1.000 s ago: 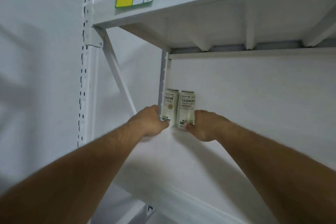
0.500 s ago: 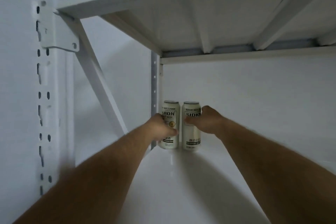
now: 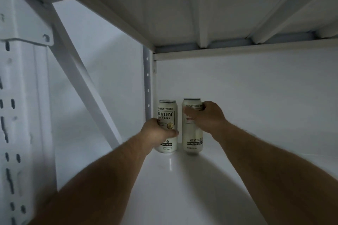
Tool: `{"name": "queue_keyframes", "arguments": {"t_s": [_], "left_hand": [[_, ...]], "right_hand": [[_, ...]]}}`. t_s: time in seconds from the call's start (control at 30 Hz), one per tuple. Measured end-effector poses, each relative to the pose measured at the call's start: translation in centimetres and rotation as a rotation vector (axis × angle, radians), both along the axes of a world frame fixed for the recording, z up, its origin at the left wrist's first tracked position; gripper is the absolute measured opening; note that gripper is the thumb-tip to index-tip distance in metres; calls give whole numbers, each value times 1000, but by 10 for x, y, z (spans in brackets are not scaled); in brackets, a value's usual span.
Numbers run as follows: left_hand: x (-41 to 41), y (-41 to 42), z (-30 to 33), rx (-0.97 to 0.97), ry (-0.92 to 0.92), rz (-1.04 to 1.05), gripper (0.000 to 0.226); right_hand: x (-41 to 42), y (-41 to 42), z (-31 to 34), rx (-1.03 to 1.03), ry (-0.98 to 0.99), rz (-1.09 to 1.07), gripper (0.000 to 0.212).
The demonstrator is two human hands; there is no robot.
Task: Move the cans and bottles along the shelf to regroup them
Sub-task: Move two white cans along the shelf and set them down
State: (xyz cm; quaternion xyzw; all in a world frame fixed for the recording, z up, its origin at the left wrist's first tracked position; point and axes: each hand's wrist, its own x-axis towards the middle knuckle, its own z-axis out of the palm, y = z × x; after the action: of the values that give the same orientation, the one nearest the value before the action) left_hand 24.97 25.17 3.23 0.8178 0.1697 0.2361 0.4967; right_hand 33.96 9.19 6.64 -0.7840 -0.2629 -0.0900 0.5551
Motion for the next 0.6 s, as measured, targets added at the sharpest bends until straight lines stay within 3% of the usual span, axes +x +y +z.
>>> {"name": "queue_keyframes", "arguments": {"t_s": [0.2, 0.6], "left_hand": [[-19, -30, 12, 37, -20, -111, 26], [-33, -135, 23, 50, -70, -432, 27]], "right_hand": [[-23, -48, 24, 29, -67, -53, 33], [-82, -182, 28, 124, -113, -305, 45]]}}
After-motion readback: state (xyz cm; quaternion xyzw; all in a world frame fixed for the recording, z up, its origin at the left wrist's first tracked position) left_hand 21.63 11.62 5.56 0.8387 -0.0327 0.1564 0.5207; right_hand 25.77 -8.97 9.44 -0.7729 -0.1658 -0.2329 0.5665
